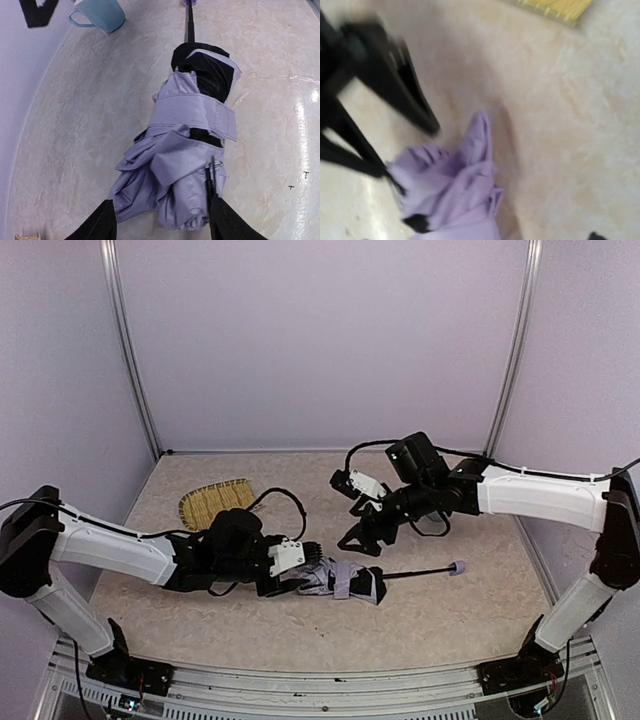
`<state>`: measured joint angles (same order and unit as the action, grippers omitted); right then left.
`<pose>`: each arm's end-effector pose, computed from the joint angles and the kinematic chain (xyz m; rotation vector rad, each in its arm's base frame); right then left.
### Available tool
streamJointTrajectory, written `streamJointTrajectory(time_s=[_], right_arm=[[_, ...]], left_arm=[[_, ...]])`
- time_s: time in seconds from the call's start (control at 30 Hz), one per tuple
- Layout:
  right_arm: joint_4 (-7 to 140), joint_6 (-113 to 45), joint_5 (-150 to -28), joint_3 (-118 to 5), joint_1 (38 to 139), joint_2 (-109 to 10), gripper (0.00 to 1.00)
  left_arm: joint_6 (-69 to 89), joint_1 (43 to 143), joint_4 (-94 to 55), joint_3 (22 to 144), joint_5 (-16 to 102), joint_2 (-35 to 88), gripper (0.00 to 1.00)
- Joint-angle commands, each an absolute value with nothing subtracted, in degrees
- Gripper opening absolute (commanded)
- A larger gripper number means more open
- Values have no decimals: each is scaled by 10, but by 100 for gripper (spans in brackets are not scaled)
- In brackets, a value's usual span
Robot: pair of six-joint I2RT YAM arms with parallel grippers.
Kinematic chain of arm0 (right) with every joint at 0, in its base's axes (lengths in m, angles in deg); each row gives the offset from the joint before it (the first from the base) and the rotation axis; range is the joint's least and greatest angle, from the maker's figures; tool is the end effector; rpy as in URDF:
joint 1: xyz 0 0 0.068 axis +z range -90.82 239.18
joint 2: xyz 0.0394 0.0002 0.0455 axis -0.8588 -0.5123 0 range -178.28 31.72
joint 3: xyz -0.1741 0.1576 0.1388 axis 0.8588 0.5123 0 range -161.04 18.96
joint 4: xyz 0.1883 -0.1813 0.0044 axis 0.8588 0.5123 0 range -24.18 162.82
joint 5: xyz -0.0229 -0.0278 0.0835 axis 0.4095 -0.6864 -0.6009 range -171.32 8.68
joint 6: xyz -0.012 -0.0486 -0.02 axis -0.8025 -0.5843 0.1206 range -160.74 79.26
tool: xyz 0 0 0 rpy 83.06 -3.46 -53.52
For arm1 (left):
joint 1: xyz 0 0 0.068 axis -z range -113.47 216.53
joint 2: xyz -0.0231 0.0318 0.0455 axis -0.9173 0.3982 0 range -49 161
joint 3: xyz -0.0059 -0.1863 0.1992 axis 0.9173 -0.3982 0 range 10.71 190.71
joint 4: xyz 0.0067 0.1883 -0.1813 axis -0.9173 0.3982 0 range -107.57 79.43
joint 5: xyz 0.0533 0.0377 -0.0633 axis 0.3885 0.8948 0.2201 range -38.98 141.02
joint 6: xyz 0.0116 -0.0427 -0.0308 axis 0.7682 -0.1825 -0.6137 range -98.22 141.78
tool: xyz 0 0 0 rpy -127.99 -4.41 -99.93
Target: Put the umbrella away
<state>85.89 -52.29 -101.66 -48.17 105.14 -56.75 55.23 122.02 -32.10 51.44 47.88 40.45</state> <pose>0.2299 0.2556 0.2731 -1.2894 1.9568 0.7121 0.1768 -0.2604 0.1714 1.5496 1.5334 -0.2790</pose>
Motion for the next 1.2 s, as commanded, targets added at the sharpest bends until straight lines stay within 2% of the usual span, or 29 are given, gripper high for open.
streamJointTrajectory(time_s=[0.0,0.07,0.2,0.37,0.6,0.67,0.8,0.9,0.97,1.07,1.17], right_arm=[[985,-621,-1008,-541,1070,-662,95],[1016,-653,-993,-565,1089,-698,95],[1067,-682,-969,-620,1103,-771,96],[1096,-679,-962,-681,1126,-851,95],[1145,-669,-854,-705,1147,-930,84],[1150,-664,-842,-709,1149,-930,75],[1159,-653,-831,-730,1151,-931,35],[1156,-648,-850,-766,1151,-927,16],[1140,-644,-853,-798,1151,-918,0],[1099,-642,-864,-866,1142,-900,0],[1054,-633,-879,-1025,1124,-900,0]], left_arm=[[526,1209,-350,477,518,322,62],[470,1182,-377,458,529,287,67],[385,1130,-365,462,521,257,69],[378,1118,-370,452,518,246,70],[381,1116,-361,445,501,250,69],[383,1116,-363,442,499,249,69],[387,1116,-362,446,499,251,69],[383,1115,-362,451,520,247,69],[364,1112,-364,453,578,235,69],[331,1102,-352,468,727,205,69],[304,1093,-327,483,847,162,69]])
